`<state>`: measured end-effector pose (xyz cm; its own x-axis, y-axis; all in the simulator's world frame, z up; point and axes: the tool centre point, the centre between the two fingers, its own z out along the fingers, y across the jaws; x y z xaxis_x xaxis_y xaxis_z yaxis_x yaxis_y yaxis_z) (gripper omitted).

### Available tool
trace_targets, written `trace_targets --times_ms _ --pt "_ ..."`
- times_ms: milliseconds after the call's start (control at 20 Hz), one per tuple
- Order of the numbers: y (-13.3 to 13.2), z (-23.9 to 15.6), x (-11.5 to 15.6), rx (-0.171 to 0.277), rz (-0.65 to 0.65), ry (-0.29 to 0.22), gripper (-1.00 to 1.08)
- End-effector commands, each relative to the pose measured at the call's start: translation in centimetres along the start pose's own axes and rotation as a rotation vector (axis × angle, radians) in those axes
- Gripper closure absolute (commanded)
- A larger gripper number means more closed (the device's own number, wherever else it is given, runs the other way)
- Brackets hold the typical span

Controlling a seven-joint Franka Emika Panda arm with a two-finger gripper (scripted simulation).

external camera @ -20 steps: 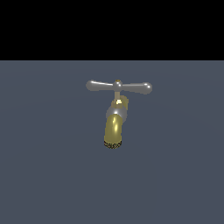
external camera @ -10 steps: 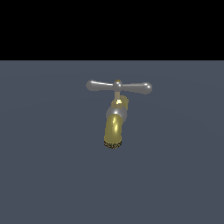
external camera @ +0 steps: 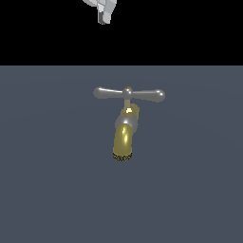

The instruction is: Turn on the faucet by rotating a designated handle.

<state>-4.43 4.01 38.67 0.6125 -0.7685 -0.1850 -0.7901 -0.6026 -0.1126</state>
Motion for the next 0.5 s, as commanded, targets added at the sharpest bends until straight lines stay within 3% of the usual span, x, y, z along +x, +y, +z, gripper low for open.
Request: trace_targets --times_ms 0,450 --pt "-1.1 1.4 0.9 -0.005 0.074 0.002 1.08" --pt "-4.5 6.9 3.8 -0.027 0.33 0.034 1.08"
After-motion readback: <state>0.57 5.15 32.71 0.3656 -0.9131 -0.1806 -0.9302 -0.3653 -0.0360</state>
